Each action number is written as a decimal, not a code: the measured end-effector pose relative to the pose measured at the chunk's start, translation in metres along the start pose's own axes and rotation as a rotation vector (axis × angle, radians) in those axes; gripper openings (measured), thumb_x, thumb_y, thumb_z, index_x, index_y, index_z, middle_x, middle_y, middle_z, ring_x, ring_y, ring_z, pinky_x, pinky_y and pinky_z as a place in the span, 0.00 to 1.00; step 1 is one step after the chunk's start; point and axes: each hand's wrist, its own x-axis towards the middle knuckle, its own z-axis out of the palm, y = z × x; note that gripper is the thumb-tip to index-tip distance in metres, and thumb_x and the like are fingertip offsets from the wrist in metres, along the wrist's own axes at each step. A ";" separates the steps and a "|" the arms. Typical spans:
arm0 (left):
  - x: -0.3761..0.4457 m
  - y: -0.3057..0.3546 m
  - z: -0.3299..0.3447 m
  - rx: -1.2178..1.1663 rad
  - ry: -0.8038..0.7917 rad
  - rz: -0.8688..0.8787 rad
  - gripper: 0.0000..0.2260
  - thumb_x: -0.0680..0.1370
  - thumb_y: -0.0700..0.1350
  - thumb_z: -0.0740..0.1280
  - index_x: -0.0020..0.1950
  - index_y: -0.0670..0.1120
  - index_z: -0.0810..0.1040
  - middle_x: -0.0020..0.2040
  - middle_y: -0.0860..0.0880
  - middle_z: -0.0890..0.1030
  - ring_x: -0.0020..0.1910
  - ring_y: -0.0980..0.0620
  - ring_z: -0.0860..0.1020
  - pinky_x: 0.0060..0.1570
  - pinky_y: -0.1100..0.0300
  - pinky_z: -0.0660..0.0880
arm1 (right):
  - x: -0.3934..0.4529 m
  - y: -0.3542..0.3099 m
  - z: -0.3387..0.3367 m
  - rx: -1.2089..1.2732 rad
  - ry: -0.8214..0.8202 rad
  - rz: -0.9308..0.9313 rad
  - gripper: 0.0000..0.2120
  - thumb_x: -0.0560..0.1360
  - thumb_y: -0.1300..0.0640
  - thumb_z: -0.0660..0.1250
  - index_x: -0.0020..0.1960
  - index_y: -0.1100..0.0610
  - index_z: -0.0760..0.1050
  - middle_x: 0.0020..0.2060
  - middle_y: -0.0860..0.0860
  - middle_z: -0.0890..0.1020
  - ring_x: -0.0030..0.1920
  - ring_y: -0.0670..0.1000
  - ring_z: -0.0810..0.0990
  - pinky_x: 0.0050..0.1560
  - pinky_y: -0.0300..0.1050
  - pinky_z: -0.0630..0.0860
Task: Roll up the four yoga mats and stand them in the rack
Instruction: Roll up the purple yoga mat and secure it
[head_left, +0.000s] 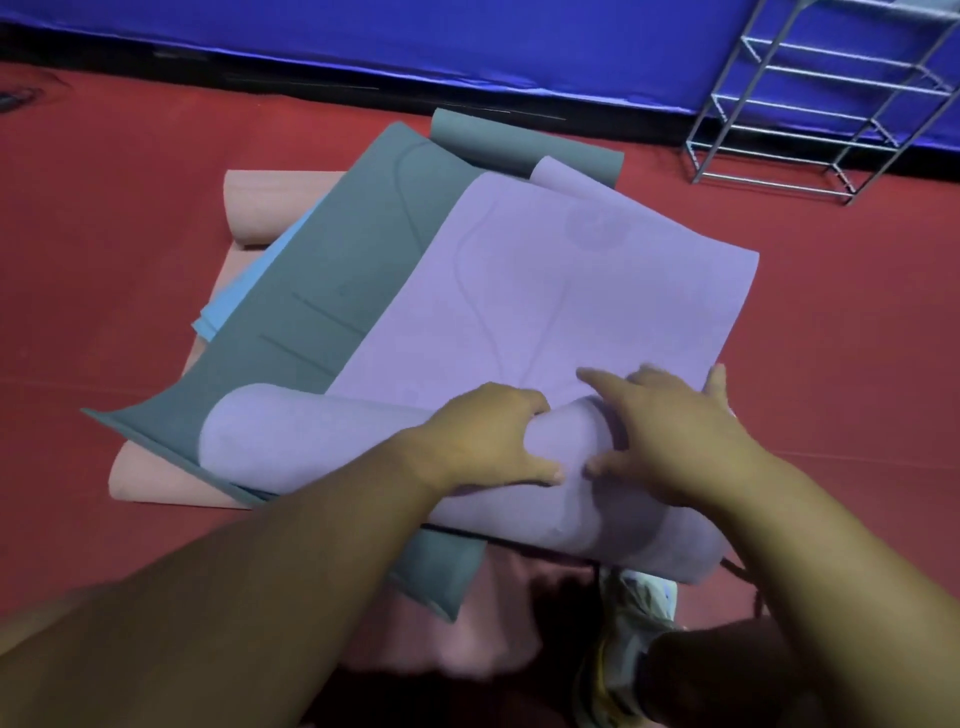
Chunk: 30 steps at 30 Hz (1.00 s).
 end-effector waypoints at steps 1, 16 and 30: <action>-0.003 -0.004 -0.001 -0.018 -0.045 0.018 0.24 0.68 0.64 0.75 0.60 0.57 0.77 0.51 0.56 0.80 0.50 0.52 0.77 0.53 0.50 0.78 | 0.000 0.000 0.001 0.010 -0.039 -0.014 0.39 0.70 0.34 0.69 0.76 0.38 0.57 0.65 0.49 0.72 0.72 0.55 0.68 0.72 0.68 0.56; -0.029 -0.046 -0.020 0.285 0.056 -0.144 0.21 0.67 0.66 0.74 0.49 0.56 0.71 0.41 0.58 0.74 0.47 0.51 0.74 0.40 0.55 0.65 | 0.015 -0.040 -0.002 -0.041 -0.010 -0.192 0.29 0.69 0.30 0.69 0.62 0.47 0.72 0.56 0.50 0.73 0.58 0.56 0.74 0.50 0.51 0.71; -0.028 -0.060 -0.023 0.290 0.021 -0.124 0.25 0.68 0.68 0.72 0.60 0.60 0.72 0.52 0.56 0.76 0.55 0.50 0.75 0.51 0.54 0.68 | 0.017 -0.014 0.028 -0.071 0.098 -0.091 0.23 0.70 0.41 0.73 0.51 0.51 0.63 0.49 0.50 0.72 0.53 0.56 0.73 0.45 0.50 0.72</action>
